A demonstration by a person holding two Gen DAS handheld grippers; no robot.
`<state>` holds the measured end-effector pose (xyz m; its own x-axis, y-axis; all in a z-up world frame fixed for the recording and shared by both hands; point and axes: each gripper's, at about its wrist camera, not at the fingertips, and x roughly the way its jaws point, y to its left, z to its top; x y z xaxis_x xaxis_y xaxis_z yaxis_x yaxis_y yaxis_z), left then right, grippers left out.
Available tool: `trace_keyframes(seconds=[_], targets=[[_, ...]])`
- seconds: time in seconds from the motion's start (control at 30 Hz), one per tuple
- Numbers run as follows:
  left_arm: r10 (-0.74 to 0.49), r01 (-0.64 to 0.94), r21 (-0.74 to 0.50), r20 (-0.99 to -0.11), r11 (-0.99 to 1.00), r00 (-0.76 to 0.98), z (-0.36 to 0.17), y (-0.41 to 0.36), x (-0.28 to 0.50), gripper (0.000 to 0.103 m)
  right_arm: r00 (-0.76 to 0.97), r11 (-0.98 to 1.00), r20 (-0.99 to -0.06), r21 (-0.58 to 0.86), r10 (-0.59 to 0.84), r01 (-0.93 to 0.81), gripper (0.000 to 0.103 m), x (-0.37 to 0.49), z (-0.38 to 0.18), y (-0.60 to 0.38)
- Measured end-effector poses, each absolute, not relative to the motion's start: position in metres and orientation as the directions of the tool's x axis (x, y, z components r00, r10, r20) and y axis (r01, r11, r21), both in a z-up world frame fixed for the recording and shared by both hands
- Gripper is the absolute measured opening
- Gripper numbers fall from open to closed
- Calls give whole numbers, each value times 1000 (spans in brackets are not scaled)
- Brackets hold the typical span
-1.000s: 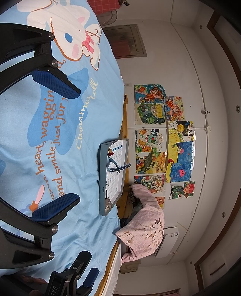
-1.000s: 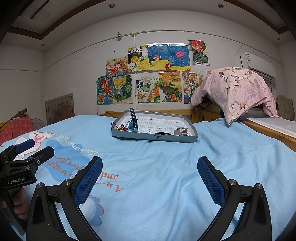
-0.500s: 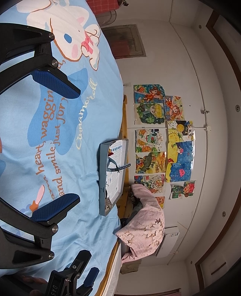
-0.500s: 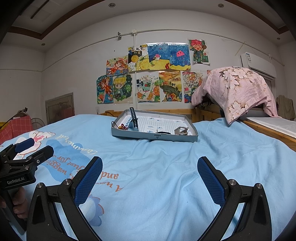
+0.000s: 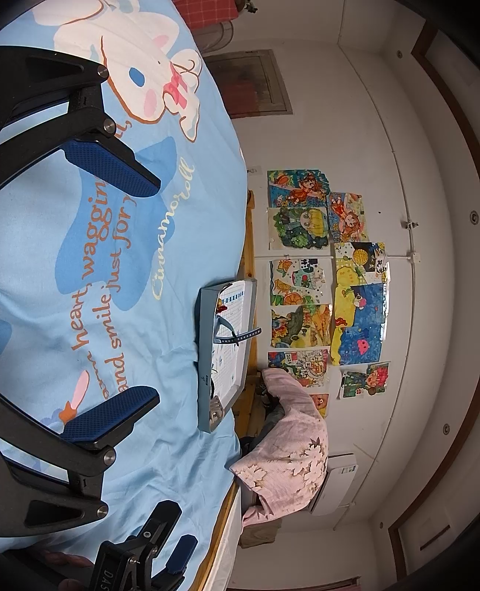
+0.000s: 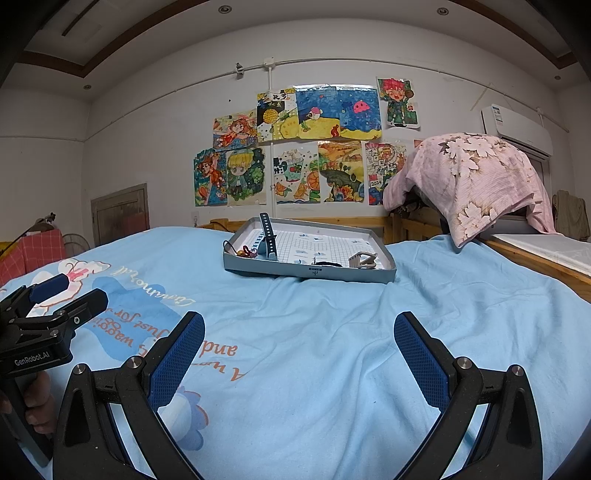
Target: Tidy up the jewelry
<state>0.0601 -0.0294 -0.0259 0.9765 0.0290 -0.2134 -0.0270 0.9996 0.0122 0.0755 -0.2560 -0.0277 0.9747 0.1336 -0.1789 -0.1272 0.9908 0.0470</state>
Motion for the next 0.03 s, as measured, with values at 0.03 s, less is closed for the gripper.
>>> trace_keyframes(seconds=[0.03], targets=[[29,-27,13,-214,1000,976,-26,-29,59,103,975,991,-179,47,133,-127,101,76,-27,-256]])
